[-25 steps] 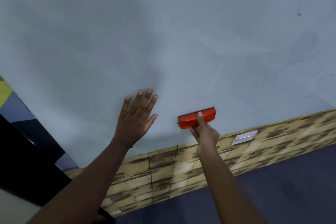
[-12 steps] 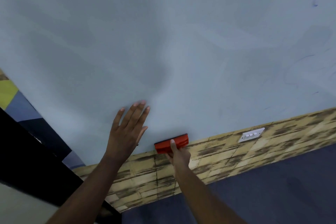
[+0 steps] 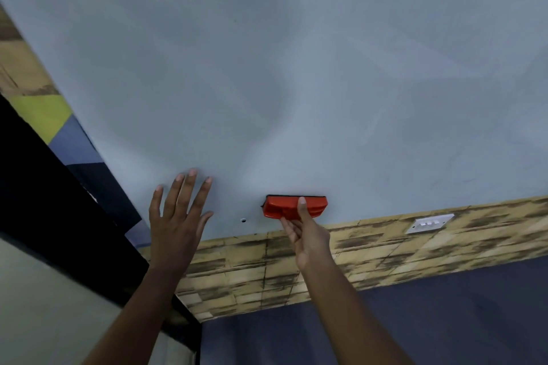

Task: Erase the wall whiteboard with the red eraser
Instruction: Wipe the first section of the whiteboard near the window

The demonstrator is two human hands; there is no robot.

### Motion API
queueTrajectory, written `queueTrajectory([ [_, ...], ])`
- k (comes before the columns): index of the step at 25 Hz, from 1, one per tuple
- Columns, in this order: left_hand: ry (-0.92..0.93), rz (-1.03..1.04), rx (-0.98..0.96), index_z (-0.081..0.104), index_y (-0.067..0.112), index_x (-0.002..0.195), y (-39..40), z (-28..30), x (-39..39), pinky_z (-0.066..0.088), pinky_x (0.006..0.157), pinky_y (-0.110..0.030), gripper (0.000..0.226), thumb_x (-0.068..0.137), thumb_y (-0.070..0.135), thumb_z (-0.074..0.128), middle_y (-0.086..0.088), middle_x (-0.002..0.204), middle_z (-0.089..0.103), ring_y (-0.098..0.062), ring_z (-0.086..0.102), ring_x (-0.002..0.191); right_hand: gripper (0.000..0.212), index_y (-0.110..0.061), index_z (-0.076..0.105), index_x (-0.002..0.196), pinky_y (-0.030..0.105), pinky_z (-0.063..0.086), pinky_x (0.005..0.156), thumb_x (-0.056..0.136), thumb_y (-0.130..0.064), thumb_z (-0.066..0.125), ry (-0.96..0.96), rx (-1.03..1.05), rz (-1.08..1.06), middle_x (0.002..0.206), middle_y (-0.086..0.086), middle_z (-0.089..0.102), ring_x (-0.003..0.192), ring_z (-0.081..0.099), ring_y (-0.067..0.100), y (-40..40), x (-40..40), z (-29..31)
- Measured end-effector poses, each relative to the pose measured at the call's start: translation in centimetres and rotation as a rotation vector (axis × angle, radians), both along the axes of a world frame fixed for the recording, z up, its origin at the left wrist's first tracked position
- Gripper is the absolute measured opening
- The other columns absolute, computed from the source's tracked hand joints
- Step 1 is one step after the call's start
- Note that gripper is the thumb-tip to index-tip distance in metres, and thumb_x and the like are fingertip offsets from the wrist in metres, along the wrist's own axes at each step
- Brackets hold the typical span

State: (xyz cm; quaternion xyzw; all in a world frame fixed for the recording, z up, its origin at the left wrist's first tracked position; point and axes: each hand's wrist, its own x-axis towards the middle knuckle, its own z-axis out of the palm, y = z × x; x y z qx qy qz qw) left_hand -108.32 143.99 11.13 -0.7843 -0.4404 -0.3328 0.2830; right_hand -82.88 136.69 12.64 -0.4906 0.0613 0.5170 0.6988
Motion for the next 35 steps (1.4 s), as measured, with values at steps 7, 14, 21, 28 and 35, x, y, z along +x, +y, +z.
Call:
queueTrajectory([
  [7, 0.024, -0.027, -0.052, 0.025, 0.016, 0.168, 0.0, -0.4, -1.3, 0.011, 0.131, -0.055, 0.081, 0.101, 0.023, 0.068, -0.012, 0.178, 0.008, -0.030, 0.008, 0.165, 0.056, 0.004, 0.057, 0.124, 0.033, 0.065, 0.066, 0.082, -0.021, 0.085, -0.030, -0.110, -0.067, 0.115, 0.024, 0.071, 0.100, 0.074, 0.035, 0.7, -3.4, -4.8],
  [14, -0.097, 0.063, -0.162, 0.014, 0.009, 0.169, -1.5, -1.8, 2.7, 0.005, 0.129, -0.065, 0.103, 0.091, 0.021, 0.081, -0.017, 0.177, -0.004, -0.042, 0.000, 0.163, 0.023, -0.004, 0.068, 0.106, 0.030, 0.065, 0.069, 0.092, -0.020, 0.077, -0.093, -0.110, 0.014, 0.118, 0.025, 0.071, 0.102, 0.073, 0.035, 0.7, -5.2, -7.9],
  [21, -0.100, 0.008, -0.157, 0.040, 0.008, 0.162, -2.6, -0.2, 3.0, 0.023, 0.125, -0.068, 0.069, 0.101, 0.021, 0.070, -0.024, 0.172, 0.019, -0.049, 0.021, 0.158, 0.040, -0.005, 0.071, 0.114, 0.031, 0.065, 0.070, 0.088, -0.034, 0.080, -0.164, -0.093, -0.262, 0.119, 0.018, 0.072, 0.108, 0.072, 0.033, 0.1, 1.2, -4.0],
  [28, 0.020, -0.115, -0.095, 0.044, 0.015, 0.160, -2.7, 4.4, 9.2, 0.032, 0.121, -0.060, 0.067, 0.099, 0.027, 0.068, -0.009, 0.165, 0.040, -0.031, 0.037, 0.149, 0.060, -0.025, 0.063, 0.142, 0.041, 0.064, 0.081, 0.089, -0.047, 0.079, -0.726, 0.127, -0.388, 0.110, -0.001, 0.074, 0.102, 0.073, 0.018, 0.8, 2.0, 4.9],
  [35, 0.093, -0.126, -0.080, 0.047, 0.012, 0.158, -3.0, 4.5, 14.8, 0.025, 0.124, -0.065, 0.068, 0.096, 0.025, 0.073, -0.012, 0.167, 0.039, -0.036, 0.038, 0.152, 0.045, -0.026, 0.071, 0.129, 0.039, 0.065, 0.074, 0.088, -0.040, 0.082, -0.662, 0.133, -0.293, 0.102, 0.011, 0.074, 0.098, 0.074, 0.022, -1.1, 6.7, 4.0],
])
